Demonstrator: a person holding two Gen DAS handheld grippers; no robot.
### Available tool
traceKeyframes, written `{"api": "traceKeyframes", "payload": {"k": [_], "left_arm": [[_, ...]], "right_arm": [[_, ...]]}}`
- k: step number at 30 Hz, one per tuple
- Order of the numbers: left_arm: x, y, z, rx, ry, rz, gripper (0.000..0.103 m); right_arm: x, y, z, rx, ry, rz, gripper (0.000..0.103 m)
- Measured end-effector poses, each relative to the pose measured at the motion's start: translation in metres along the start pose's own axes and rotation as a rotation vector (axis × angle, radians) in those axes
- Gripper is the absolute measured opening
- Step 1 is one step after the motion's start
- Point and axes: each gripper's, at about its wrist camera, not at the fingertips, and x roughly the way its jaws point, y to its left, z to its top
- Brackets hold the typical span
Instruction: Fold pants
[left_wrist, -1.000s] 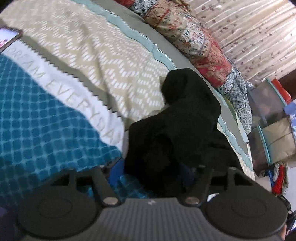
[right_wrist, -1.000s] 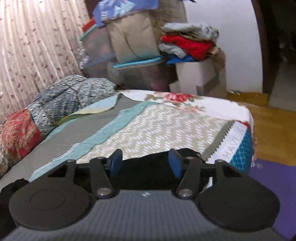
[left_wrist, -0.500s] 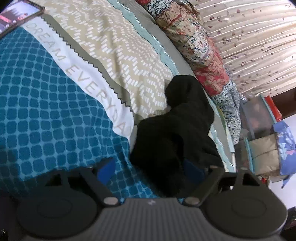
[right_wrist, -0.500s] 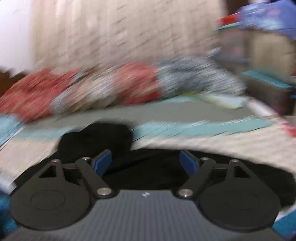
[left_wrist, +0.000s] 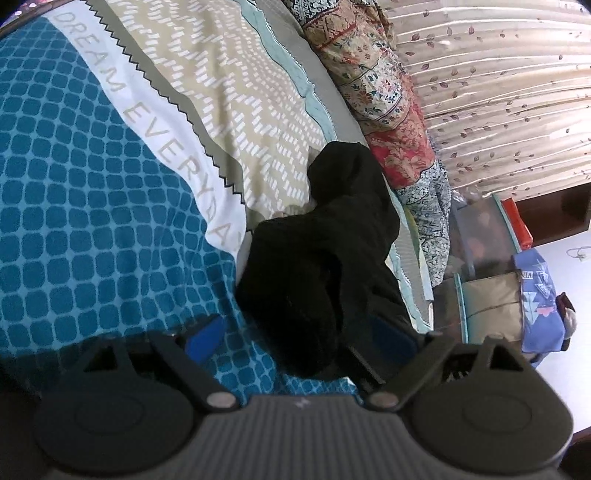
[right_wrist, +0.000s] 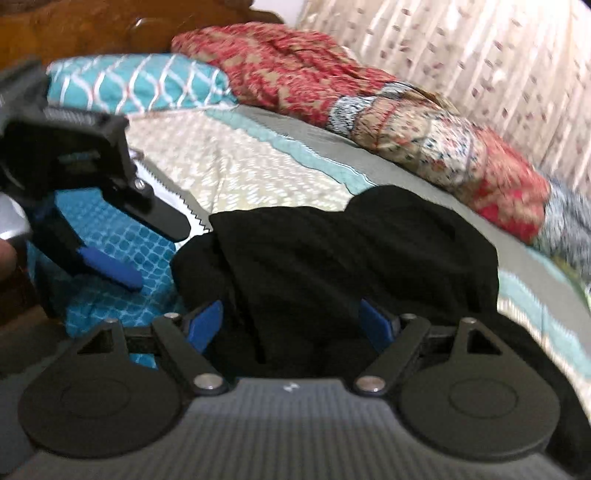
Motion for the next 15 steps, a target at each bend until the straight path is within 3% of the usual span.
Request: {"api": "traceKeyframes", "payload": {"k": [4,8,10,15], "left_arm": [[-0.004,0.002,0.001,-0.004,-0.006,-0.008,0.091],[-0.005,0.002,0.002,-0.008,-0.004,-0.013,0.091],[-0.005,0.002,0.002,-0.006,0.000,-0.017,0.091],[0.002,-0.001,0.002,-0.006,0.018,-0.030,0.091]], "right_arm": [[0.032,0.003,0.004,-0.058,0.053,-0.031,0.078],[0.049,0.006,-0.008,-0.056,0.097,-0.068,0.013],[0.043,-0.014,-0.003,0.104,0.083,-0.038,0.012],[0.006,-0.105,-0.018,0.767,-0.068,0.165,0.012]]}}
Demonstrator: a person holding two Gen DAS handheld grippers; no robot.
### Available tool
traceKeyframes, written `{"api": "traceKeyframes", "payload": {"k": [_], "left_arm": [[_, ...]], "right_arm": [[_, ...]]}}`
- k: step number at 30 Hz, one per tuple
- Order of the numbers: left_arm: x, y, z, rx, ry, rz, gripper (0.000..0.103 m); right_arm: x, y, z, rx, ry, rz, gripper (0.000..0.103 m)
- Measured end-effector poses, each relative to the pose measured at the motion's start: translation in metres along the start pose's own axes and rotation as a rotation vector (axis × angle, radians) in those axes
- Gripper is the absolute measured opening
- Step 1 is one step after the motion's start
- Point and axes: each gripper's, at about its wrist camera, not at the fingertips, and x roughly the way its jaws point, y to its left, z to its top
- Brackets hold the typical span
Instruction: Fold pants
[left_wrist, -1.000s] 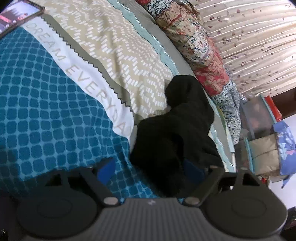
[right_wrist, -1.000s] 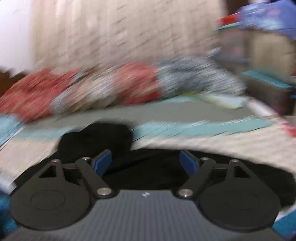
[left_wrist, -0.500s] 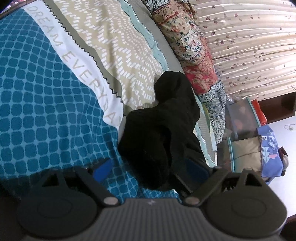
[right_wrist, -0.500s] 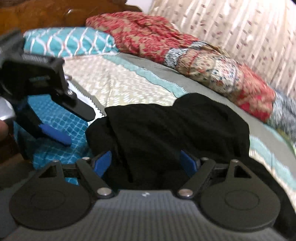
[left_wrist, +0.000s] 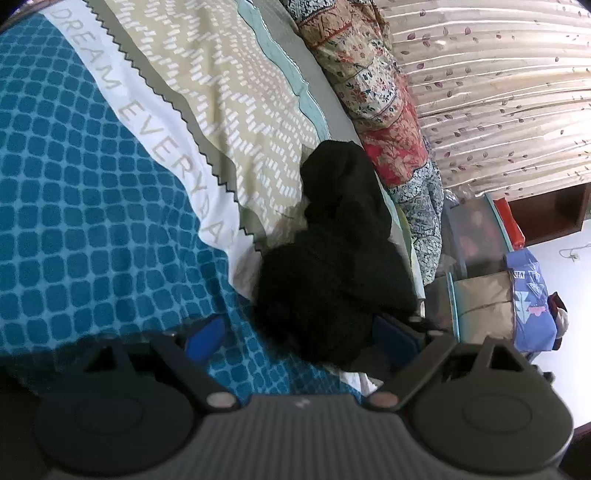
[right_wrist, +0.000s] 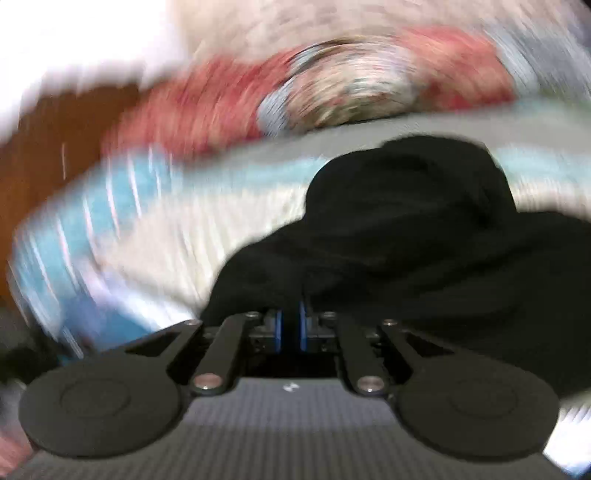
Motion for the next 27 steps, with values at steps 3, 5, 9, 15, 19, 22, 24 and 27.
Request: {"api": "traceKeyframes", "payload": {"k": [3,5,9,15,19,22,24,27], "left_arm": [[0.010,-0.005,0.000,0.002,0.026,-0.014,0.091],[0.018,-0.011,-0.001,0.018,0.047,-0.021,0.091],[0.038,-0.026,-0.002,0.047,0.089,-0.040,0.095],[0.080,-0.035,-0.005,0.027,0.161,-0.039,0.101],[0.106,-0.051,-0.010,0.120,0.184,0.056,0.040],[0.093,-0.064,-0.004,0.168,0.147,0.010,0.022],[0.063,-0.079,0.007,0.232,0.041,-0.020,0.021],[0.009,-0.089,0.033,0.275,-0.136,-0.042,0.021]], "right_arm": [[-0.006,-0.045,-0.006,0.181,0.024,-0.066,0.012],[-0.004,-0.072,-0.019,0.291,0.078,-0.112,0.011],[-0.012,-0.099,-0.039,0.480,0.071,-0.062,0.012],[-0.019,-0.107,-0.040,0.542,0.073,-0.028,0.012],[-0.022,-0.102,-0.038,0.540,0.080,-0.027,0.012],[-0.024,-0.088,-0.029,0.501,0.074,-0.008,0.012],[-0.024,-0.067,-0.021,0.447,0.063,0.034,0.012],[-0.012,-0.029,-0.012,0.357,0.069,0.103,0.020]]}}
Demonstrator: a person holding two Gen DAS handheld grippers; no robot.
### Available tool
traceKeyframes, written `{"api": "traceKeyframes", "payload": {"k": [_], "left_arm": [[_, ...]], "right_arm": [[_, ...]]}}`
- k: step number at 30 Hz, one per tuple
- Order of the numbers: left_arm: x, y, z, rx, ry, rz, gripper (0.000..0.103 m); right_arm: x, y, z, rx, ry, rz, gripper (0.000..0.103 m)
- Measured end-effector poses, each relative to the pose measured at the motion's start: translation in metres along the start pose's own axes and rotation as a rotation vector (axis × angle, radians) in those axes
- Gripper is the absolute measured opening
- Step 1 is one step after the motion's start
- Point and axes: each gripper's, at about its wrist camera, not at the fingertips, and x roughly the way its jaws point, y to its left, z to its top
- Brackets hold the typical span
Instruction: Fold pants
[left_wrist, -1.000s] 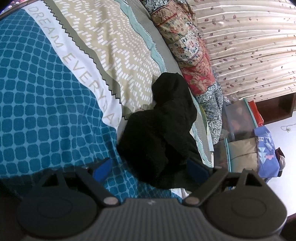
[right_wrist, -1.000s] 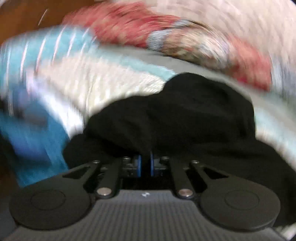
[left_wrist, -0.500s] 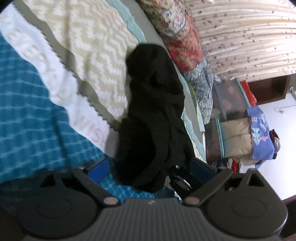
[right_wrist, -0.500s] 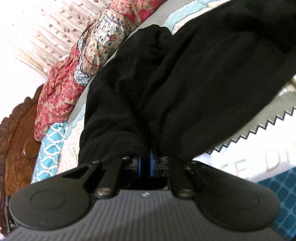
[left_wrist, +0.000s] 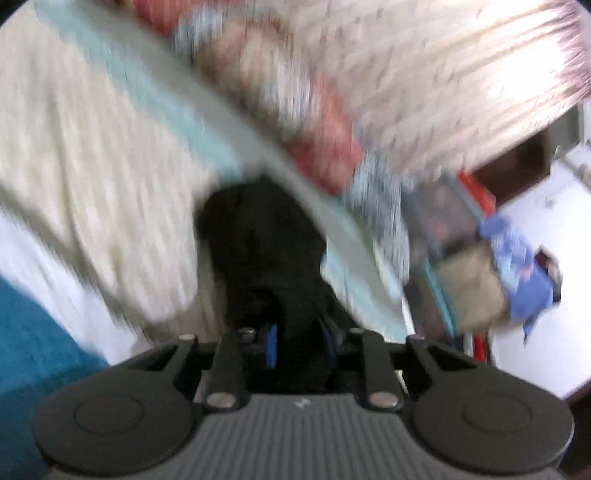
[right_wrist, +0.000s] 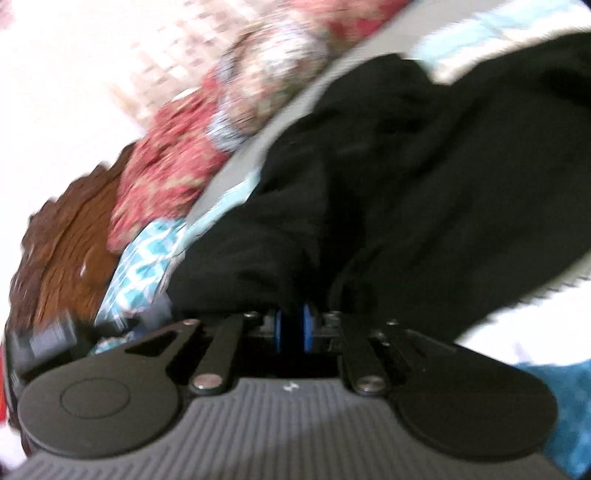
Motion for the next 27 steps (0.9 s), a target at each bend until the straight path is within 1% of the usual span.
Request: {"api": "traceKeyframes", "payload": {"k": [1,2,3,4,5,7,9,12,14,17,19,21,23,26,27], "left_arm": [[-0.012,0.005,0.008,-0.012,-0.039,0.015,0.021],[-0.024,0.013,0.015,-0.029,-0.076,0.043,0.021],[-0.033,0.026,0.022,-0.053,-0.099,0.091,0.021],[-0.038,0.039,0.025,-0.088,-0.101,0.138,0.021],[-0.040,0.051,0.025,-0.122,-0.093,0.168,0.021],[-0.039,0.078,0.019,-0.191,-0.067,0.209,0.021],[-0.034,0.095,0.005,-0.229,-0.032,0.248,0.021],[-0.029,0.111,-0.011,-0.278,0.005,0.253,0.021],[-0.027,0.115,-0.014,-0.304,0.008,0.245,0.021],[-0.030,0.113,-0.007,-0.299,0.000,0.245,0.021],[-0.031,0.104,0.000,-0.283,-0.008,0.245,0.021],[-0.035,0.095,0.005,-0.280,-0.012,0.241,0.021],[-0.037,0.088,0.009,-0.286,-0.014,0.234,0.021],[-0.038,0.075,0.017,-0.280,-0.014,0.238,0.021],[-0.038,0.071,0.019,-0.277,-0.011,0.242,0.021]], "right_arm": [[0.004,0.011,-0.003,-0.034,0.010,0.020,0.038],[0.006,0.019,-0.006,-0.062,0.014,0.039,0.050],[0.006,0.023,-0.009,-0.085,0.010,0.038,0.050],[0.005,0.023,-0.010,-0.100,0.010,0.024,0.050],[0.002,0.018,-0.010,-0.097,0.004,0.002,0.050],[-0.013,-0.004,-0.009,-0.045,-0.030,-0.050,0.050],[-0.040,-0.035,-0.007,0.030,-0.099,-0.123,0.050],[-0.092,-0.082,-0.004,0.149,-0.231,-0.258,0.051],[-0.133,-0.114,-0.004,0.243,-0.333,-0.348,0.052],[-0.188,-0.150,-0.007,0.364,-0.497,-0.463,0.052],[-0.212,-0.169,-0.011,0.447,-0.585,-0.516,0.052],[-0.222,-0.186,-0.011,0.514,-0.635,-0.545,0.052],[-0.220,-0.199,-0.006,0.564,-0.667,-0.574,0.052],[-0.218,-0.218,0.003,0.601,-0.693,-0.571,0.050],[-0.216,-0.220,0.010,0.597,-0.693,-0.577,0.047]]}}
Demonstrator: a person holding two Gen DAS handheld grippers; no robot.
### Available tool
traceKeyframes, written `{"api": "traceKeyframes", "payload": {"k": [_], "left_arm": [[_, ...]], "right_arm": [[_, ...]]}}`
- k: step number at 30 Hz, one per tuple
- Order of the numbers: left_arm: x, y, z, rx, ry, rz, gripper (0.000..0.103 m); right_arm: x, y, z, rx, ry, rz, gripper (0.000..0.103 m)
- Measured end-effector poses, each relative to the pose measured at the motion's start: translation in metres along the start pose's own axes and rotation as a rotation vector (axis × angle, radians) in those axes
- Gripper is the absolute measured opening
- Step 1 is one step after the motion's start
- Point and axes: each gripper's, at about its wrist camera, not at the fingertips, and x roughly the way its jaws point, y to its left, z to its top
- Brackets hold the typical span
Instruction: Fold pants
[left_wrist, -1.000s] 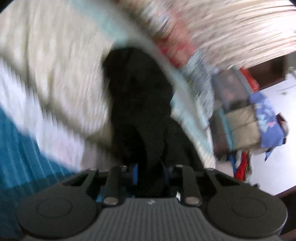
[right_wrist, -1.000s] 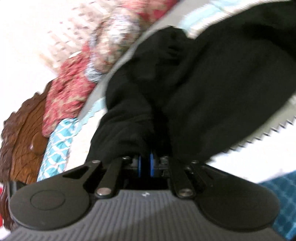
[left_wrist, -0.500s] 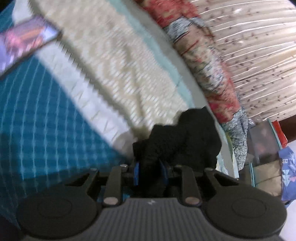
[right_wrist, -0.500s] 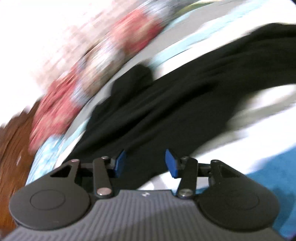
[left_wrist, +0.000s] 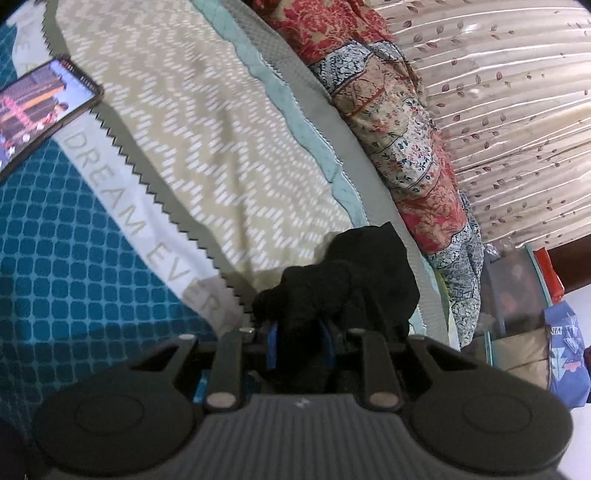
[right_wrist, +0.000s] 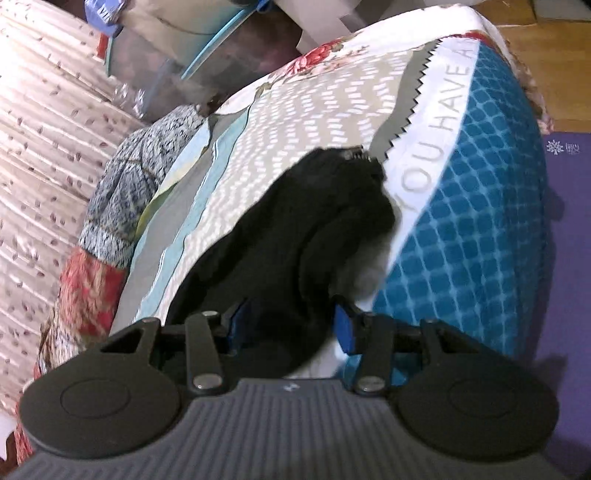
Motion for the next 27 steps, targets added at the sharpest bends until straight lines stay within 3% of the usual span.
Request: {"api": "traceKeyframes", "payload": {"k": [1,2,5,10,12,13,17,21,23,24,25,27], "left_arm": [[-0.001,-0.004,0.002,0.002,0.001,0.004,0.020],[-0.001,-0.009,0.004,0.003,0.001,0.006,0.020],[-0.008,-0.024,0.021,0.002,-0.017,0.000,0.019],[-0.039,-0.058,0.046,0.045,-0.119,-0.050,0.016],[-0.052,-0.063,0.045,0.081,-0.160,-0.033,0.003],[-0.059,-0.060,0.043,0.087,-0.176,-0.024,0.002],[-0.066,-0.029,0.024,0.069,-0.156,0.050,0.002],[-0.041,0.012,-0.003,0.019,-0.030,0.122,0.002],[-0.032,0.020,-0.008,-0.004,0.000,0.128,0.002],[-0.027,0.021,-0.009,-0.001,0.009,0.127,0.002],[-0.023,0.018,-0.010,0.012,0.012,0.129,0.005],[-0.015,0.008,-0.008,0.059,0.014,0.131,0.009]], "right_arm": [[0.007,0.007,0.004,-0.027,-0.001,-0.014,0.019],[0.010,0.008,0.017,-0.060,0.011,-0.018,0.008],[0.015,0.036,0.051,-0.114,-0.020,0.005,0.008],[-0.008,0.099,0.113,-0.216,-0.136,0.138,0.007],[-0.021,0.109,0.130,-0.256,-0.184,0.165,0.007],[-0.025,0.110,0.136,-0.267,-0.199,0.171,0.007],[-0.027,0.053,0.142,-0.239,-0.152,0.158,0.008],[-0.009,-0.006,0.123,-0.208,-0.034,-0.052,0.016],[-0.011,-0.033,0.114,-0.154,-0.033,-0.148,0.037],[-0.016,-0.041,0.112,-0.121,-0.049,-0.169,0.043],[-0.021,-0.048,0.109,-0.084,-0.066,-0.185,0.048],[-0.030,-0.053,0.106,-0.044,-0.087,-0.200,0.048]]}}
